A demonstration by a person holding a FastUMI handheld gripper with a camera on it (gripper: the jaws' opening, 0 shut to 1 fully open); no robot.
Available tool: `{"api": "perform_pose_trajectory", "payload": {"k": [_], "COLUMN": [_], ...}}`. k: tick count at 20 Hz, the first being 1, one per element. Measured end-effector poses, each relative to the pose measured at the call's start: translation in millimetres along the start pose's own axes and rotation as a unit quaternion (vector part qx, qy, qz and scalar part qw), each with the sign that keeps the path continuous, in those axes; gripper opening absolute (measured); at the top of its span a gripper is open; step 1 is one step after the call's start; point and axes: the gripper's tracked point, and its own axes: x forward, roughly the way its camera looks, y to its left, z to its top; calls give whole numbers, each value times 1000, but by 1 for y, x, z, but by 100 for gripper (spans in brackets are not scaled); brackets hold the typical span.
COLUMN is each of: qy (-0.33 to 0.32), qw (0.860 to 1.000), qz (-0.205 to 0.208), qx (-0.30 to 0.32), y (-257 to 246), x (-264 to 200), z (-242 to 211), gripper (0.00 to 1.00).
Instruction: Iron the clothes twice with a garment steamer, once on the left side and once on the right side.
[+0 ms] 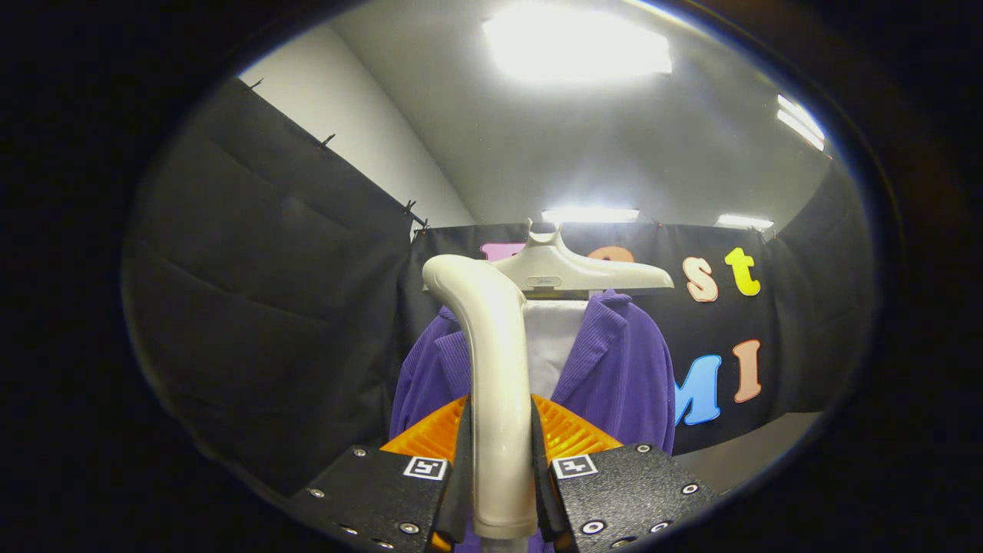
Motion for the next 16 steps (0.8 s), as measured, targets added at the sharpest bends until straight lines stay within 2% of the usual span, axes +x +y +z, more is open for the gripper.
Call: {"api": "perform_pose_trajectory", "payload": {"k": [5, 16], "qy": [31, 93], "qw": [999, 995], "qz": [8, 28], "qx": [-19, -32], "y": [17, 20], "x": [0, -47], "z": [-37, -144], "gripper": [35, 36]}}
